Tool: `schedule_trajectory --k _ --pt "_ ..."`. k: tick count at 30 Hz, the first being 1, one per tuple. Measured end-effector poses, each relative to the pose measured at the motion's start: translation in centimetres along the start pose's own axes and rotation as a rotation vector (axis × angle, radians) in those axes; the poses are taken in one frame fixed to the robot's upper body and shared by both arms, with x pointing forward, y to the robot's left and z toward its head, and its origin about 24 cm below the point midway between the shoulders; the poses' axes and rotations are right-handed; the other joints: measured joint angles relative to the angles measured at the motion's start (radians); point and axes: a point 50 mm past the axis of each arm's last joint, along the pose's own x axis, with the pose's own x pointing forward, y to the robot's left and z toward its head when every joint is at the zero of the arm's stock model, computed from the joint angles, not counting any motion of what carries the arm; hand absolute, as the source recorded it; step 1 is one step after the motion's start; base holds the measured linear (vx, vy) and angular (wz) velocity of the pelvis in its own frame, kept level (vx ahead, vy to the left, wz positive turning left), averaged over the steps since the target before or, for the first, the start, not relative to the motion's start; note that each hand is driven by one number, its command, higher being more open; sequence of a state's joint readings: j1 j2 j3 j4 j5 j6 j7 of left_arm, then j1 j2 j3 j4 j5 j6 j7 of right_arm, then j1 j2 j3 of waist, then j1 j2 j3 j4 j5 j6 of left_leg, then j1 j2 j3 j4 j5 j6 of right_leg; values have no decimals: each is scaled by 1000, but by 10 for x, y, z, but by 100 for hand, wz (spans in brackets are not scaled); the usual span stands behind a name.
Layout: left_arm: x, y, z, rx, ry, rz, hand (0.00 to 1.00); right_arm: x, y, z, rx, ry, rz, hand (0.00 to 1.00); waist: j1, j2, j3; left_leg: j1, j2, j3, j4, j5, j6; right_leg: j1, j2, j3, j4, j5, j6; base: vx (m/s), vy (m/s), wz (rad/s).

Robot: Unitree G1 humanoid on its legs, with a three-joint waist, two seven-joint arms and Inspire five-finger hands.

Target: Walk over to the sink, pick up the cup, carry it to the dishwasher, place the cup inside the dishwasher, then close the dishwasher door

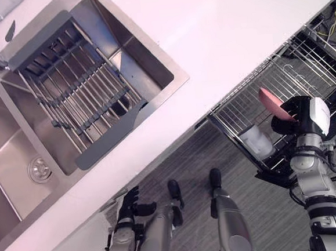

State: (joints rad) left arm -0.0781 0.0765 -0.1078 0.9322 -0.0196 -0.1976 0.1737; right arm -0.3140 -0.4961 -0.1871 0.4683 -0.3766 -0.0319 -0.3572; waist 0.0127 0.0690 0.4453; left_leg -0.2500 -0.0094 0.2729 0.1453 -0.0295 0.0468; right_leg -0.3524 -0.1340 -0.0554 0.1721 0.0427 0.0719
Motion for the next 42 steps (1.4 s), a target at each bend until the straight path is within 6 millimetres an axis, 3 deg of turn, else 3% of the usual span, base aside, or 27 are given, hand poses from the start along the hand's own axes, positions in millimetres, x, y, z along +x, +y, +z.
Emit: schedule_trajectory --k 1,2,15,22,32,38,42 --pt "0 -2 2 1 -7 -5 90 0 1 1 1 -3 2 30 1 0 0 -2 0 -2 0 0 0 0 0 -2 0 0 0 27 18 11" --pt "1 -3 3 1 -14 -10 90 1 1 3 3 -9 4 90 2 0 0 -3 0 -6 0 0 0 0 -1 -5 0 -1 1 27 11 7" --pt "4 -9 15 -1 -47 -8 90 -2 6 1 110 64 -78 90 18 -17 10 -5 -2 -15 -5 6 0 -1 -3 -12 3 -3 -1 2 1 1" --pt "5 -14 19 -3 -54 -21 90 -19 -18 4 155 19 -196 90 19 -21 11 -3 -1 -15 -5 6 0 1 -2 -12 3 -3 0 0 0 0" --pt "6 -10 20 -6 -49 -5 90 -69 -37 5 279 -9 -319 90 16 -72 4 20 21 -3 28 -22 -10 38 14 -9 -5 -6 -5 5 0 -2" --pt "6 -11 17 -20 -29 -4 90 -93 -48 -10 388 56 -371 90 16 -91 -12 29 42 15 72 -59 -15 62 28 1 -11 -13 -7 26 4 -10" --pt "4 -12 11 -38 3 -1 90 -121 -52 -30 478 159 -424 90 11 -105 -44 39 61 16 109 -92 -23 90 40 -3 -11 -30 -9 57 -1 -2"
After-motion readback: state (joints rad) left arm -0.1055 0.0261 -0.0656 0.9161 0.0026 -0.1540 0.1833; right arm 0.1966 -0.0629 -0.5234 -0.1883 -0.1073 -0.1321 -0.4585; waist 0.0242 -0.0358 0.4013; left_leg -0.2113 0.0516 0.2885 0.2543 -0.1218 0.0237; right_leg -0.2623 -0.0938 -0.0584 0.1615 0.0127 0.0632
